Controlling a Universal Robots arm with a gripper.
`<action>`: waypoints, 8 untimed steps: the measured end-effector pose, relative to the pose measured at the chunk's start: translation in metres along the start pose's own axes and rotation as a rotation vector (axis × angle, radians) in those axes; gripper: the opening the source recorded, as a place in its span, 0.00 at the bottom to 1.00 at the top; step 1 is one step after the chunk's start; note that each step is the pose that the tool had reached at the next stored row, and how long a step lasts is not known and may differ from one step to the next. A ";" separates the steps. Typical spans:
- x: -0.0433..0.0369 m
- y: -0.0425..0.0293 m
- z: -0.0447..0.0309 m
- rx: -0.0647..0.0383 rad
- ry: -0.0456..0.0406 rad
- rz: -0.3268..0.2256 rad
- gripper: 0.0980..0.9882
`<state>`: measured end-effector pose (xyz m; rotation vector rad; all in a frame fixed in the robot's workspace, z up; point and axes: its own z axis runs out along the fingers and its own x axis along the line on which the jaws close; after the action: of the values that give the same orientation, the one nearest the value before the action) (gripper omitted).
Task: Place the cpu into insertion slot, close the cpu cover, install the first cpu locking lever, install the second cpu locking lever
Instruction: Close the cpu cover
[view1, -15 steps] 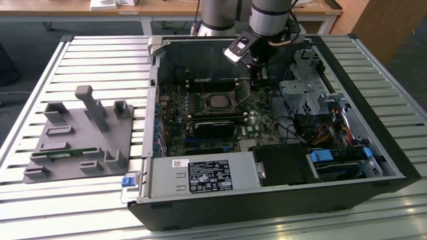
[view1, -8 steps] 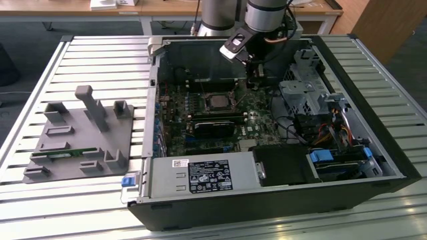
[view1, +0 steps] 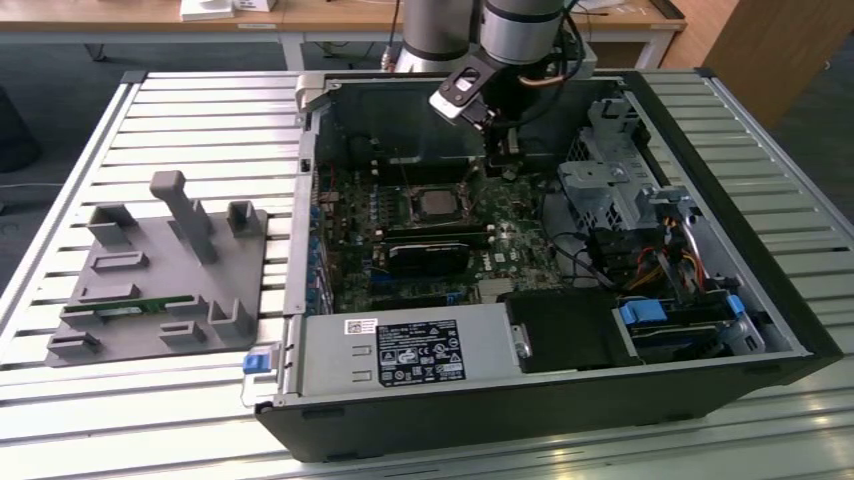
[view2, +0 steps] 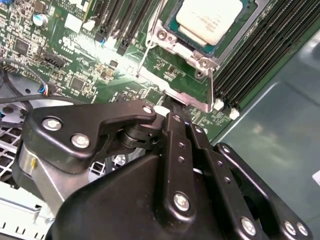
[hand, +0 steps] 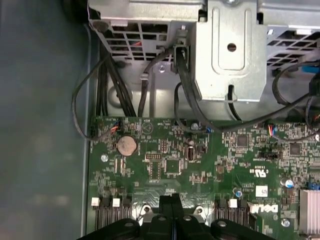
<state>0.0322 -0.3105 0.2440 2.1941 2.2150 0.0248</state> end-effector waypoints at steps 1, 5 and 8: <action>0.0000 -0.0009 0.0000 0.000 -0.0001 0.000 0.01; -0.0005 -0.0048 0.0003 0.000 -0.0001 0.000 0.01; -0.0010 -0.0096 0.0007 0.000 -0.0001 0.000 0.01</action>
<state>0.0227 -0.3116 0.2430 2.1941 2.2150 0.0247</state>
